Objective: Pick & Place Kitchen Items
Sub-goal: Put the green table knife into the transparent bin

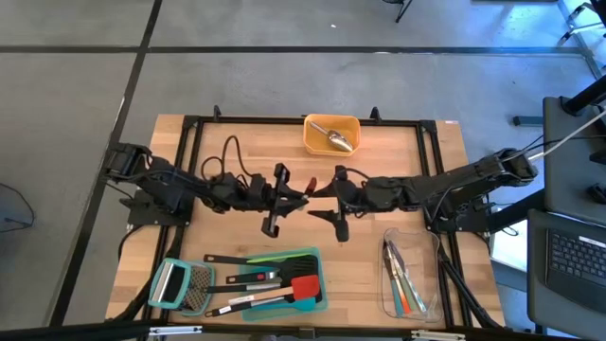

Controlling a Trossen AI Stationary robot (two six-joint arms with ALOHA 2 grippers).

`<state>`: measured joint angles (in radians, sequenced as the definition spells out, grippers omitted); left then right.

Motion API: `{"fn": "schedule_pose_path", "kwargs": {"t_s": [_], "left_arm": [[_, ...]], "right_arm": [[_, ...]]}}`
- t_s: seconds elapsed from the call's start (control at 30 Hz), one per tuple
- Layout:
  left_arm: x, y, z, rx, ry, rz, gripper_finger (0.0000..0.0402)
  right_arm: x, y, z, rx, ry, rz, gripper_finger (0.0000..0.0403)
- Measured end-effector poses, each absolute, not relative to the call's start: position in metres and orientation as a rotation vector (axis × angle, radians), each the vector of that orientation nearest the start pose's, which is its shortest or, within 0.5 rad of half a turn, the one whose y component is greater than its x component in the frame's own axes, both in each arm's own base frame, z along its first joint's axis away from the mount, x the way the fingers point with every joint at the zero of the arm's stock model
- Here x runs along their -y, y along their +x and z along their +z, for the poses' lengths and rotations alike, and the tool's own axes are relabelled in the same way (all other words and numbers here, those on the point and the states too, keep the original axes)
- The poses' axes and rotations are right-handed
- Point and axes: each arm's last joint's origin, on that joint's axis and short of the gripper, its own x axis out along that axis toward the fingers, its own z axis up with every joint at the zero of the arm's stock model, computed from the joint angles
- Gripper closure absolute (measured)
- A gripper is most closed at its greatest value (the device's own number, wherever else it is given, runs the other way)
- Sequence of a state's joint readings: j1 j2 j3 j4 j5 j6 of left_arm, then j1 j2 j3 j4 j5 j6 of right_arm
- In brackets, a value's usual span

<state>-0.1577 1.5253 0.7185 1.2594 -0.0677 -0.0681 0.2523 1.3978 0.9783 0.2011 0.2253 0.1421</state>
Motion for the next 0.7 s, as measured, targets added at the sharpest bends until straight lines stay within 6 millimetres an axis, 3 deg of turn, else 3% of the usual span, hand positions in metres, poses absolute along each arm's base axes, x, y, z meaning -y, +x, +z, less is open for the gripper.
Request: {"fn": "schedule_pose_path", "kwargs": {"t_s": [0.33, 0.7], "left_arm": [[0.060, 0.302, 0.274, 0.552, -0.095, -0.115, 0.0374], [0.058, 0.315, 0.272, 0.543, -0.102, -0.167, 0.0374]], "right_arm": [[-0.083, 0.310, 0.305, -0.116, 0.064, 0.050, 0.0182], [-0.086, 0.320, 0.296, -0.092, 0.048, 0.053, 0.0182]]}}
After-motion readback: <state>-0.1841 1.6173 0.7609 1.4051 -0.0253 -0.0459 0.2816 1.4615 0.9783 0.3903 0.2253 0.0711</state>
